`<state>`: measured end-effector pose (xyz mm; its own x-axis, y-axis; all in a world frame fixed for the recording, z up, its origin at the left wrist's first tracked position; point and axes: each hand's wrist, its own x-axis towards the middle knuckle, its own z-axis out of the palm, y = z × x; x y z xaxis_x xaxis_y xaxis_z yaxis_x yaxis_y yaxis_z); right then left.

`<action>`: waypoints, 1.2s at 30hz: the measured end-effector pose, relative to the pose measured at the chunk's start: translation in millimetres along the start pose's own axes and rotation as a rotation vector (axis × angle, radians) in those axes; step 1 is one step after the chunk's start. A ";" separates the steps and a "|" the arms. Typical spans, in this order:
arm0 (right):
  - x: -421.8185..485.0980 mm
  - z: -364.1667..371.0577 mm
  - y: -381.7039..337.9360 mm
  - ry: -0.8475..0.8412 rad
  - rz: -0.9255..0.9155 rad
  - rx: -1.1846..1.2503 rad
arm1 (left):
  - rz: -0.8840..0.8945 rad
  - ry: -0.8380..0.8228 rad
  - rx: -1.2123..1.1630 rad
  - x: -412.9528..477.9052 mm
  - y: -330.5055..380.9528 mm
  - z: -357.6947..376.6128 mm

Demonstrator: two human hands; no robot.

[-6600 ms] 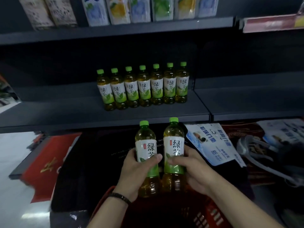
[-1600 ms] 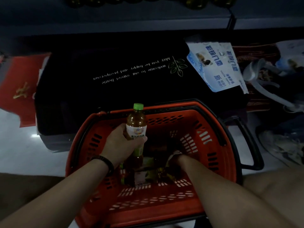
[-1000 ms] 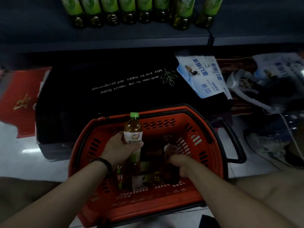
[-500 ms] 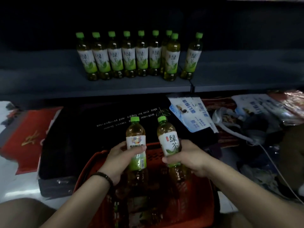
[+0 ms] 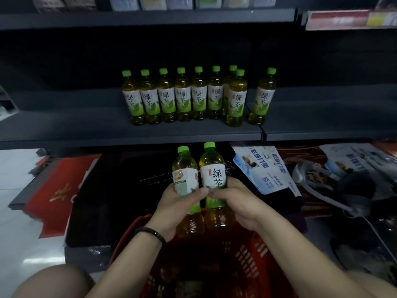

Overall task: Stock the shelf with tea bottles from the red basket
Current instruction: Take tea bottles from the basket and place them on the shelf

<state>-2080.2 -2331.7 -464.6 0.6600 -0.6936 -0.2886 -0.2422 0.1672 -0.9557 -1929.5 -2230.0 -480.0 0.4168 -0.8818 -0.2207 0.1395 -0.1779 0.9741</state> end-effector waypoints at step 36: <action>212.9 -38.8 -115.5 0.528 -0.448 -0.217 | 0.323 0.193 0.344 238.9 134.7 -63.6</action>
<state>-1939.3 -2525.9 -413.4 0.3111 -0.9178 0.2468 -0.2004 -0.3172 -0.9269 -1754.0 -2436.8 -404.6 0.5529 -0.8244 0.1209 -0.3141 -0.0718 0.9467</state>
